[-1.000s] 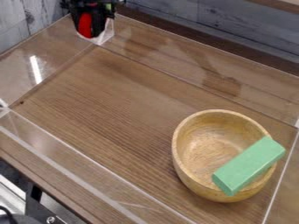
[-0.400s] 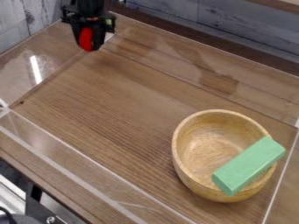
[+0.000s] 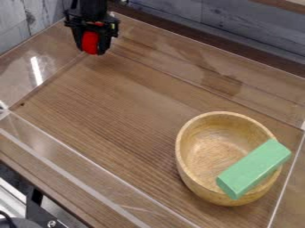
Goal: Move the red object to the left side of the table
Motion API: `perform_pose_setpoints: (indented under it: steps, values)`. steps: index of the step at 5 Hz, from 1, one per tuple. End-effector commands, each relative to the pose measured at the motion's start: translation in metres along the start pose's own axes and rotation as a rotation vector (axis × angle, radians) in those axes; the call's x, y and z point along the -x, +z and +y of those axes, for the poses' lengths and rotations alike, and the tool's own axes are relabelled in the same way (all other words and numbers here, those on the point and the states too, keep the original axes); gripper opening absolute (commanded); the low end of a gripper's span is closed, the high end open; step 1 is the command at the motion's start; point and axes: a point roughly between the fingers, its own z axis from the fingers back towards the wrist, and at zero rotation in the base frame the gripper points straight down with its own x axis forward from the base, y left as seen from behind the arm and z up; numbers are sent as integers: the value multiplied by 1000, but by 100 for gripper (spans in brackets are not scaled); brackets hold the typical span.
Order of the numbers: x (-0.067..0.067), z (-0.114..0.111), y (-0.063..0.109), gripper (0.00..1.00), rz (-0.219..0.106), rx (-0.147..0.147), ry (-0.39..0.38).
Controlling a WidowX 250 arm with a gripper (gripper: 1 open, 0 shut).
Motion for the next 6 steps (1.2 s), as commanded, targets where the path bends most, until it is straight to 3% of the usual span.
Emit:
perform_pose_setpoints:
  steps: [1,3,6]
  values:
    - [-8,2,21,100,-53,-7,2]
    - [-10,3,25,100,-54,2,12]
    - [3,-11,59,100,-90,33,1]
